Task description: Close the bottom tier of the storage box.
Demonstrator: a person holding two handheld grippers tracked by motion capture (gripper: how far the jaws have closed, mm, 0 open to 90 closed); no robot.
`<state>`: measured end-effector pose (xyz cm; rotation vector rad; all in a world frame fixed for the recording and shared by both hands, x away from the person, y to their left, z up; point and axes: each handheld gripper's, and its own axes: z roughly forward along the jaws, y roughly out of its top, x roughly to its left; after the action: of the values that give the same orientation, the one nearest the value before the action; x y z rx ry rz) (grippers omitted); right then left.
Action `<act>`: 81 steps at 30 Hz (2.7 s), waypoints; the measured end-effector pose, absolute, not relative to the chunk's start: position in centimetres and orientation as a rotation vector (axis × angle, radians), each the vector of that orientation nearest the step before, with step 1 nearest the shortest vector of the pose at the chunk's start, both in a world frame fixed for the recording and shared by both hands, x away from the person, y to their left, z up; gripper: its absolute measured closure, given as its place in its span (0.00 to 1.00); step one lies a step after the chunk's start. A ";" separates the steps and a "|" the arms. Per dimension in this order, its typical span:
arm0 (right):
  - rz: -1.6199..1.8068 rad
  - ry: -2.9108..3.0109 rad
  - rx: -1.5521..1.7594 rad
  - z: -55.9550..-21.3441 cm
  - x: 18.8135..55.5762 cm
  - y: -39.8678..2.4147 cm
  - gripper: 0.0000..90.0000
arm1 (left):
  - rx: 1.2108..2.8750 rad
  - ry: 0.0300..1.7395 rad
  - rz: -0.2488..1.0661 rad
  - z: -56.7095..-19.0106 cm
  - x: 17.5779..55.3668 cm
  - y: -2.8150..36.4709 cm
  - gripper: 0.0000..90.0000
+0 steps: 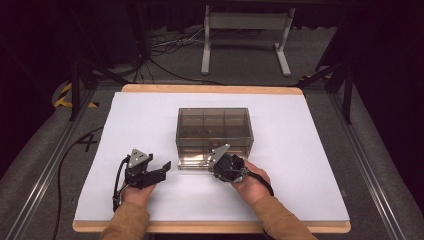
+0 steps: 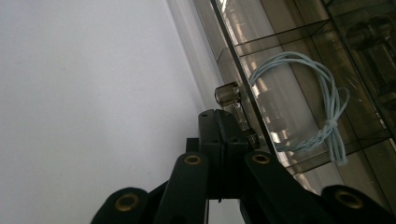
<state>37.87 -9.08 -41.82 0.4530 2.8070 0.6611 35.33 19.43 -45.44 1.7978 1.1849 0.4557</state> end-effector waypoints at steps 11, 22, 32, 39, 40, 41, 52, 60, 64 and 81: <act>0.647 2.795 0.484 -42.2 38.5 -9.3 1.00 | 1.796 1.184 0.454 -45.4 35.3 19.4 0.27; 0.666 2.772 0.510 -42.3 39.2 -9.5 1.00 | 1.795 1.183 0.454 -45.4 35.3 19.4 0.27; 0.697 2.746 0.522 -42.5 39.8 -9.5 1.00 | 1.796 1.183 0.454 -45.4 35.4 19.4 0.27; 0.721 2.737 0.533 -42.6 40.0 -9.6 1.00 | 1.799 1.183 0.455 -45.4 35.3 19.4 0.27; 0.721 2.735 0.532 -42.6 40.0 -9.6 1.00 | 1.798 1.181 0.455 -45.4 35.3 19.4 0.27; 0.721 2.735 0.532 -42.6 40.0 -9.6 1.00 | 1.798 1.181 0.455 -45.4 35.3 19.4 0.27; 0.737 2.692 0.548 -42.8 40.4 -9.7 1.00 | 1.796 1.172 0.455 -45.4 34.9 19.5 0.27; 0.749 2.668 0.576 -42.9 41.0 -10.0 1.00 | 1.796 1.159 0.459 -45.4 34.6 19.6 0.26; 0.750 2.661 0.568 -43.0 40.9 -10.0 1.00 | 1.800 1.155 0.461 -45.4 34.5 19.7 0.26; 0.754 2.657 0.566 -43.0 40.9 -10.0 1.00 | 1.804 1.149 0.486 -45.5 33.8 19.9 0.26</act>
<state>40.87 -9.97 -42.99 0.5658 2.6569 0.7537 33.81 19.86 -45.45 1.8041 1.1494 0.4857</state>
